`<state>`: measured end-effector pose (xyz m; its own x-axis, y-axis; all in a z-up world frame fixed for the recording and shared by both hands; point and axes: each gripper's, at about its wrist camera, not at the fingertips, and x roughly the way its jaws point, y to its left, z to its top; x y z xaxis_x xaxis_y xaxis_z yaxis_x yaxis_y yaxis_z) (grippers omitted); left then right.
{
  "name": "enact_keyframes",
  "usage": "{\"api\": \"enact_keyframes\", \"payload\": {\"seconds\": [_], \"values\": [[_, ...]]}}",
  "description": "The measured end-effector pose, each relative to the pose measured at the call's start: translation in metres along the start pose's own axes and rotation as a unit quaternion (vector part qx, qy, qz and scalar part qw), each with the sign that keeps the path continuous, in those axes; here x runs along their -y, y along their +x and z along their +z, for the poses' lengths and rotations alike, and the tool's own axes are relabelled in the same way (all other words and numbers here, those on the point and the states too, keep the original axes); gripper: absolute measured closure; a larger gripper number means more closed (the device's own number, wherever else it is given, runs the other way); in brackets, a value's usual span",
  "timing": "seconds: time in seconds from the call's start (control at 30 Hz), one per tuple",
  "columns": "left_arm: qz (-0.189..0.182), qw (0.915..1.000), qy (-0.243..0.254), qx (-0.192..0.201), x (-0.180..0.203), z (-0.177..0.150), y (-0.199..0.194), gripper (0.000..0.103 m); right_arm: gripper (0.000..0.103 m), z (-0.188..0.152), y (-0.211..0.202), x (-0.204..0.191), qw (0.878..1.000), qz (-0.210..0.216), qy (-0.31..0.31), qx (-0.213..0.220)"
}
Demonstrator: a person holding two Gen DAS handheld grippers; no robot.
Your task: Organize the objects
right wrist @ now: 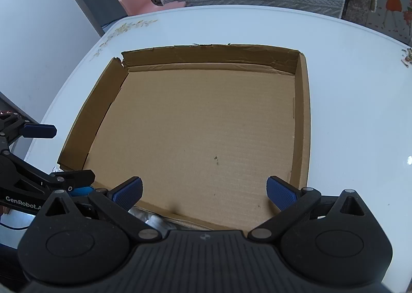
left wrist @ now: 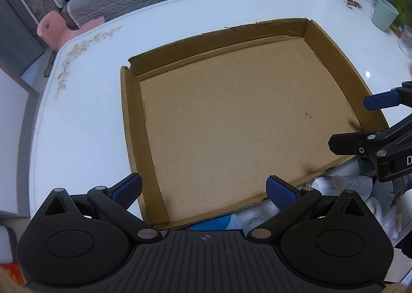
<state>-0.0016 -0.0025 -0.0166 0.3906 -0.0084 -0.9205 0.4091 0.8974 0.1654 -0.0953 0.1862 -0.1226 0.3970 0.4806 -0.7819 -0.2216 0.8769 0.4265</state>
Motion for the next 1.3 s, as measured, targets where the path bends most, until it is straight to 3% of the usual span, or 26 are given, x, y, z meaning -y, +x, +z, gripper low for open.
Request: {"api": "enact_keyframes", "payload": {"seconds": [1.1, 1.3], "values": [[-0.034, 0.9975, 0.062, 0.003, -0.003, -0.002, 0.000, 0.001, 0.001, 0.000, -0.005, 0.001, 1.000, -0.004, -0.014, 0.000], [-0.040, 0.9977, 0.052, -0.017, -0.031, -0.015, -0.005, 0.001, 0.001, -0.007, -0.023, 0.013, 1.000, -0.014, -0.008, 0.003]]}}
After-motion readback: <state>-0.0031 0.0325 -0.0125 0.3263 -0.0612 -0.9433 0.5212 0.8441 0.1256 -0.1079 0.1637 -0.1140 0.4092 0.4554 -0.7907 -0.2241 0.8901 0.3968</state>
